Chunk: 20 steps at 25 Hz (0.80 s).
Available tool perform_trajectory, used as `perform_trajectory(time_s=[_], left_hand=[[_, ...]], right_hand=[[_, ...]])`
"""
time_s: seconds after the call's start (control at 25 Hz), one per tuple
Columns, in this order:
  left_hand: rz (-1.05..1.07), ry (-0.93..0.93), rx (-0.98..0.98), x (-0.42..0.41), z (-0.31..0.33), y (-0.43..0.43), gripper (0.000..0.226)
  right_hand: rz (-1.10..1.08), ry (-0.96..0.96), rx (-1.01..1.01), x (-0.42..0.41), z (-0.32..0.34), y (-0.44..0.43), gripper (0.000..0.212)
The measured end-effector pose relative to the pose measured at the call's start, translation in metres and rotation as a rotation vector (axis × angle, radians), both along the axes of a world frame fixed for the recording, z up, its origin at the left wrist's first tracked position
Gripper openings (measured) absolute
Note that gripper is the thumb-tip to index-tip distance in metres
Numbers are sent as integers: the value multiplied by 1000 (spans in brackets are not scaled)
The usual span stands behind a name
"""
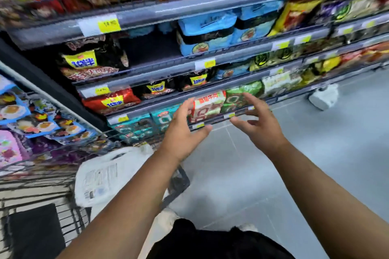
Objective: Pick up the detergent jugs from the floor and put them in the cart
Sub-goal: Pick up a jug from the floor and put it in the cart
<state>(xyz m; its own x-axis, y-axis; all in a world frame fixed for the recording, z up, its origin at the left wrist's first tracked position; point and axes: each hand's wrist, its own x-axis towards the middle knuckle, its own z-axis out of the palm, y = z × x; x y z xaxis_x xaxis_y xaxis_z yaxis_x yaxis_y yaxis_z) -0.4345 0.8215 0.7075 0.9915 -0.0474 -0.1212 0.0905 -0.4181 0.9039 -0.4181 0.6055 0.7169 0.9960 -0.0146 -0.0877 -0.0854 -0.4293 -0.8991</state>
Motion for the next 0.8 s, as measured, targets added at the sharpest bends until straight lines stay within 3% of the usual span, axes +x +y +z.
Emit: perform_trajectory(time_s=[0.48, 0.8], left_hand=[[-324, -84, -69, 33, 74, -319, 58], [-542, -70, -160, 88, 85, -489, 53]], right_hand=[[-409, -121, 27, -60, 70, -312, 70], [-691, -107, 70, -49, 69, -436, 71]])
